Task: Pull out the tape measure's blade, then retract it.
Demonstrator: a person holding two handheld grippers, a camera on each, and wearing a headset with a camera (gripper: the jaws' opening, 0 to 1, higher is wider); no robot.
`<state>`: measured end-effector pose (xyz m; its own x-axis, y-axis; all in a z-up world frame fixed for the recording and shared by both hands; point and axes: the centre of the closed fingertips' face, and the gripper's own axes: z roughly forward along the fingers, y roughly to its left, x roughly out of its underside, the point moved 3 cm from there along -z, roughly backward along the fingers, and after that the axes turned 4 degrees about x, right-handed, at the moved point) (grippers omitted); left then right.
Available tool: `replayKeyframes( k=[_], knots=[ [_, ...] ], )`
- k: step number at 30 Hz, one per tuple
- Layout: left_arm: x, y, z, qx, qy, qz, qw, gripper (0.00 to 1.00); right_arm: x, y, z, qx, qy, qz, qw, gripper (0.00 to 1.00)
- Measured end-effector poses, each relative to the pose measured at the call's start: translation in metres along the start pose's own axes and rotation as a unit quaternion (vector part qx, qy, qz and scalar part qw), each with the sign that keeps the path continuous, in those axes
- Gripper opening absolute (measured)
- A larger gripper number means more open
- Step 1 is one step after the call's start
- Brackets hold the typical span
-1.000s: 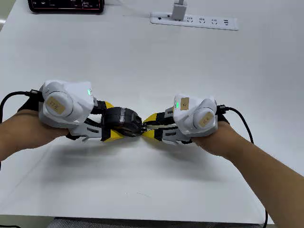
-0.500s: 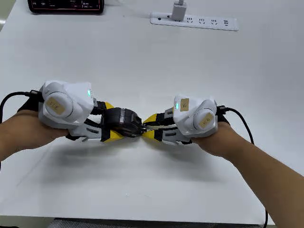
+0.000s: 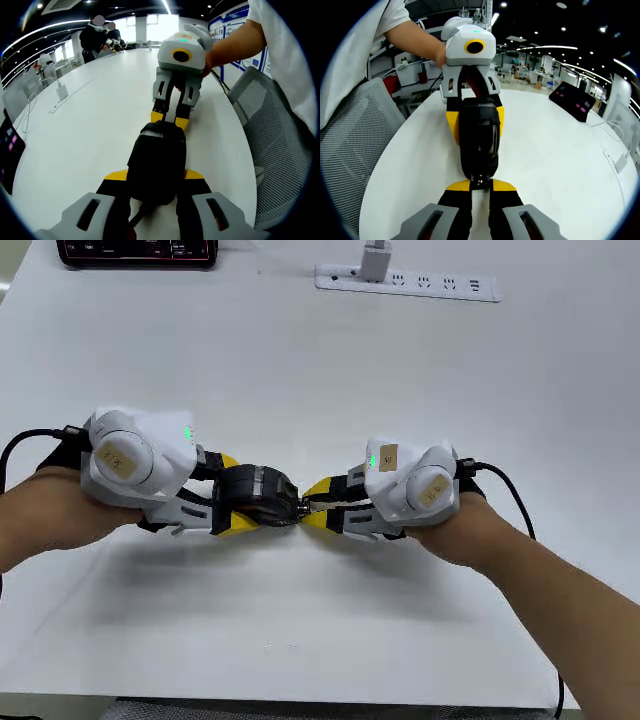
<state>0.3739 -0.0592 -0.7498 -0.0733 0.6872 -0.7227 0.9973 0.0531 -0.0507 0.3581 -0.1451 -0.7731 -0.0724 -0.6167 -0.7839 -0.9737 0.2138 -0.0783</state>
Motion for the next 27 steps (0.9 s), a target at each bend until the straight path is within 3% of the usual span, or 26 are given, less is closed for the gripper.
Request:
replayKeyframes(
  k=[27],
  knots=[
    [0.0,-0.001,0.0,0.004,0.002,-0.003,1.0,0.3,0.012,-0.003,-0.021,0.004,0.01,0.002,0.9999,0.07]
  ],
)
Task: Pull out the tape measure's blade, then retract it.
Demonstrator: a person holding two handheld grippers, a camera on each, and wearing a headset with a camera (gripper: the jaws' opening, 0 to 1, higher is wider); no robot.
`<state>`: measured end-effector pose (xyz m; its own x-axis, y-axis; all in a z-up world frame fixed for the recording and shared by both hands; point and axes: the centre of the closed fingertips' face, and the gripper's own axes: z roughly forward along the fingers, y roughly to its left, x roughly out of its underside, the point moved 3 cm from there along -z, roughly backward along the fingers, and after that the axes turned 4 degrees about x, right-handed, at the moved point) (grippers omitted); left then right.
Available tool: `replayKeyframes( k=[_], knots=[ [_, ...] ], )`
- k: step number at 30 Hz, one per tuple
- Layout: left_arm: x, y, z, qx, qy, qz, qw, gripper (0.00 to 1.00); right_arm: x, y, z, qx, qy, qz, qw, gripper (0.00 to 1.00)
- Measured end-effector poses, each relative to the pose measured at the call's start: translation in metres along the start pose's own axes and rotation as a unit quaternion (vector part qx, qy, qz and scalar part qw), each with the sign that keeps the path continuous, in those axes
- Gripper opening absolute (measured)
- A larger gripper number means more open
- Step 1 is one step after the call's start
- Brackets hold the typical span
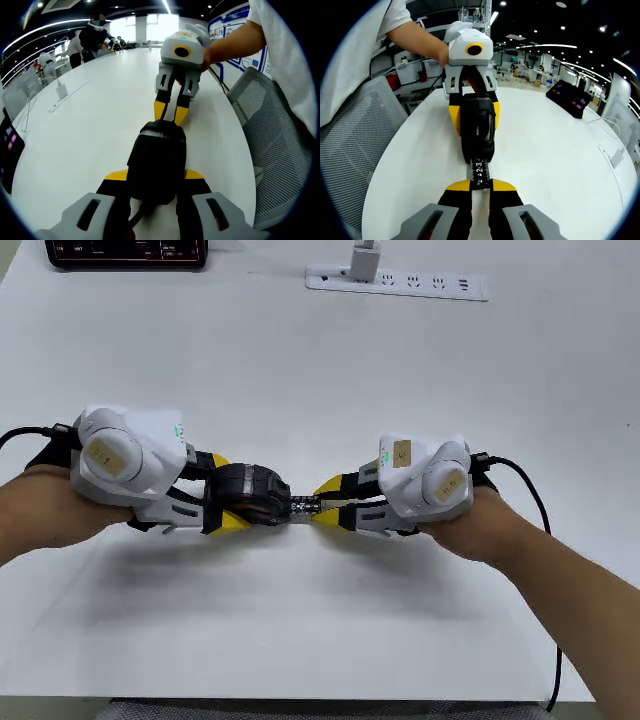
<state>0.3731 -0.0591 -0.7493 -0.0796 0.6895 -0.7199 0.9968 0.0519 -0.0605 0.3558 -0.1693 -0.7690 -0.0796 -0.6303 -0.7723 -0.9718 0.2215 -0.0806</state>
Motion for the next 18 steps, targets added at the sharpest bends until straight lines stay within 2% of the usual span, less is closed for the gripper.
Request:
replayKeyframes(
  k=[18],
  knots=[
    [0.0,0.0,0.0,0.002,0.0,0.001,1.0,0.3,0.011,0.0,-0.015,0.003,0.003,0.007,1.0,0.08]
  ],
)
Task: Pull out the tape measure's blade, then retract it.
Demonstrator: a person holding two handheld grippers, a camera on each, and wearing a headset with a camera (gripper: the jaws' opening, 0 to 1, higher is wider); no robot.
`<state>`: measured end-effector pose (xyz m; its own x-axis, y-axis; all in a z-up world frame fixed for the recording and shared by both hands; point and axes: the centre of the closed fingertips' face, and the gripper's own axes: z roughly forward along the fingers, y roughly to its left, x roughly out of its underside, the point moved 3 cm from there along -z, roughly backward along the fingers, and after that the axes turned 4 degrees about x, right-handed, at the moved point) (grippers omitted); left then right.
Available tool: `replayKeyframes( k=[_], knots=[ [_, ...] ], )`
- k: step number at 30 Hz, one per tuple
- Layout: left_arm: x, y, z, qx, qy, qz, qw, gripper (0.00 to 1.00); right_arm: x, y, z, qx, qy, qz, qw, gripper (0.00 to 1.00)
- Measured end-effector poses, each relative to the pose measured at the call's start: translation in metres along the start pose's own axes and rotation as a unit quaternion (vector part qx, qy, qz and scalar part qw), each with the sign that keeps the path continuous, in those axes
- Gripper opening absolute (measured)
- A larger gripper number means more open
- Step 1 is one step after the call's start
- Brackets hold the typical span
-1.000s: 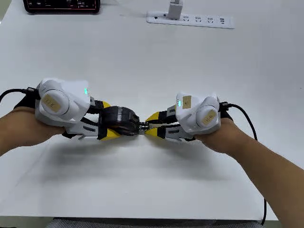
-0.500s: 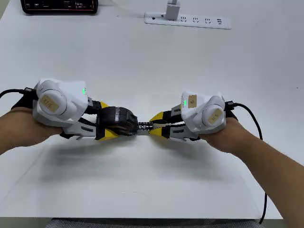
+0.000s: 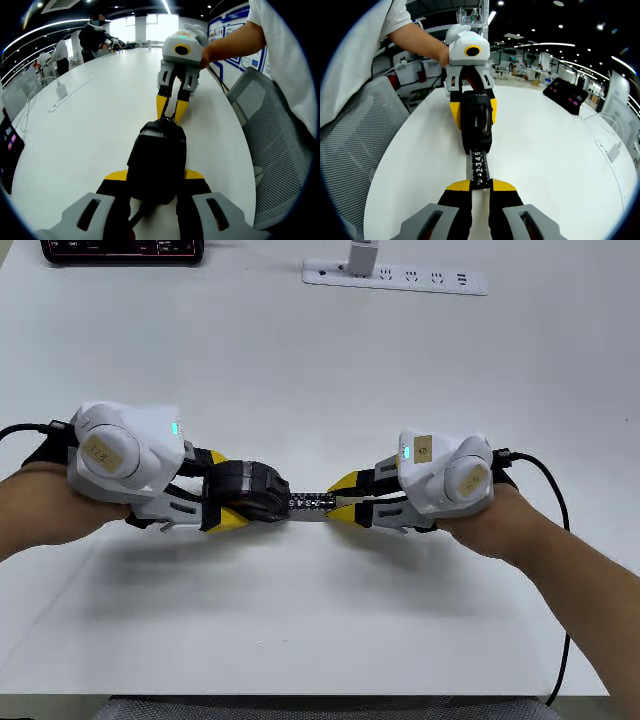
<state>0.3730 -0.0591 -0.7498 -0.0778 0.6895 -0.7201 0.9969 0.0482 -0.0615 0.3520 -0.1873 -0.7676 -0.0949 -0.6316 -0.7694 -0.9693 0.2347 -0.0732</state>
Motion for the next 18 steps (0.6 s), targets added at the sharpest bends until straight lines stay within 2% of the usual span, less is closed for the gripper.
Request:
replayKeyframes(
  k=[18],
  knots=[
    [0.0,-0.001,-0.001,-0.001,0.0,-0.001,1.0,0.3,0.013,-0.001,-0.019,0.005,0.004,0.004,1.0,0.08]
  ],
)
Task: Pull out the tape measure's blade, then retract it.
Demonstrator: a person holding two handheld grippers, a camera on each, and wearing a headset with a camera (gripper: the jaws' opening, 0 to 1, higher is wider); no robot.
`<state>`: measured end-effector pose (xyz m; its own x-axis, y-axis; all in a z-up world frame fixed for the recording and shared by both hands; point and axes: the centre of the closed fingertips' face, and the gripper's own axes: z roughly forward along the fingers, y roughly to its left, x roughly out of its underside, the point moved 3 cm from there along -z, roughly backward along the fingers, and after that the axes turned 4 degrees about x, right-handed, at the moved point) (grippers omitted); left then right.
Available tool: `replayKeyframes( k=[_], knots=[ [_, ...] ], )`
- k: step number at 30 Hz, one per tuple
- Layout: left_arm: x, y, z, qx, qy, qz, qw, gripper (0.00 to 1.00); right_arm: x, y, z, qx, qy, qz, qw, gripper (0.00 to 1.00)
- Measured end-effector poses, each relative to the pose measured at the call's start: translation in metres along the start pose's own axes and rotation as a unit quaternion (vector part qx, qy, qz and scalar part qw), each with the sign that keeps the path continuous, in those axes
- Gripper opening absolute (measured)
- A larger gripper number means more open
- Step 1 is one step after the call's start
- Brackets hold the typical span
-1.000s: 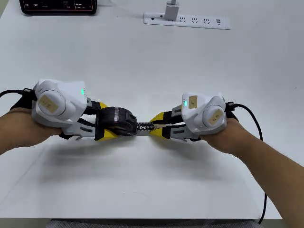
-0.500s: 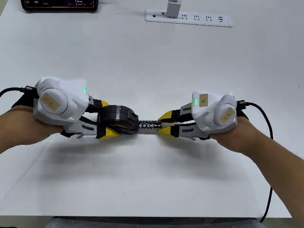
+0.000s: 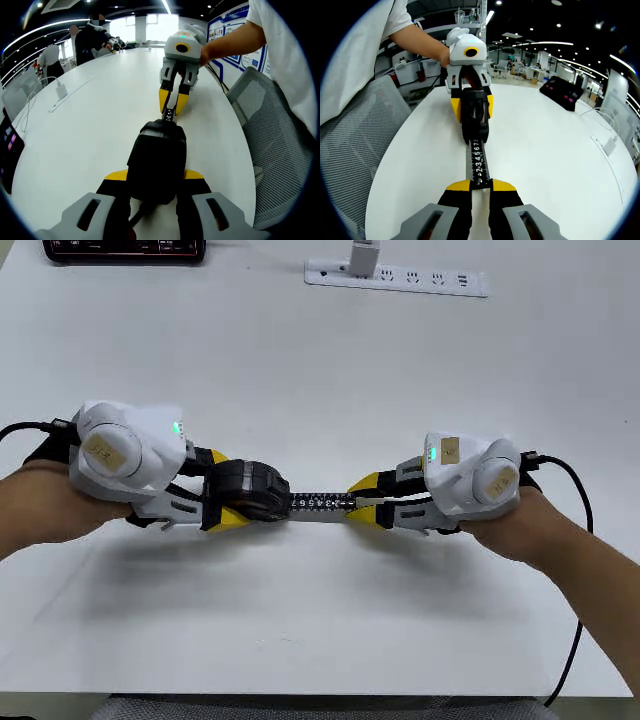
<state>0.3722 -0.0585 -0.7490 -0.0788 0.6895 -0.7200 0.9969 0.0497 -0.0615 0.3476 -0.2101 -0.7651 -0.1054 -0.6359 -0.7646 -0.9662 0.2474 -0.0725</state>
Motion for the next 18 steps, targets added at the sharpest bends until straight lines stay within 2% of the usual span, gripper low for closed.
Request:
replayKeyframes(
  k=[18],
  knots=[
    [0.0,0.0,0.0,0.001,0.001,0.001,1.0,0.3,0.013,-0.001,-0.016,0.007,0.015,0.0,0.9999,0.08]
  ],
)
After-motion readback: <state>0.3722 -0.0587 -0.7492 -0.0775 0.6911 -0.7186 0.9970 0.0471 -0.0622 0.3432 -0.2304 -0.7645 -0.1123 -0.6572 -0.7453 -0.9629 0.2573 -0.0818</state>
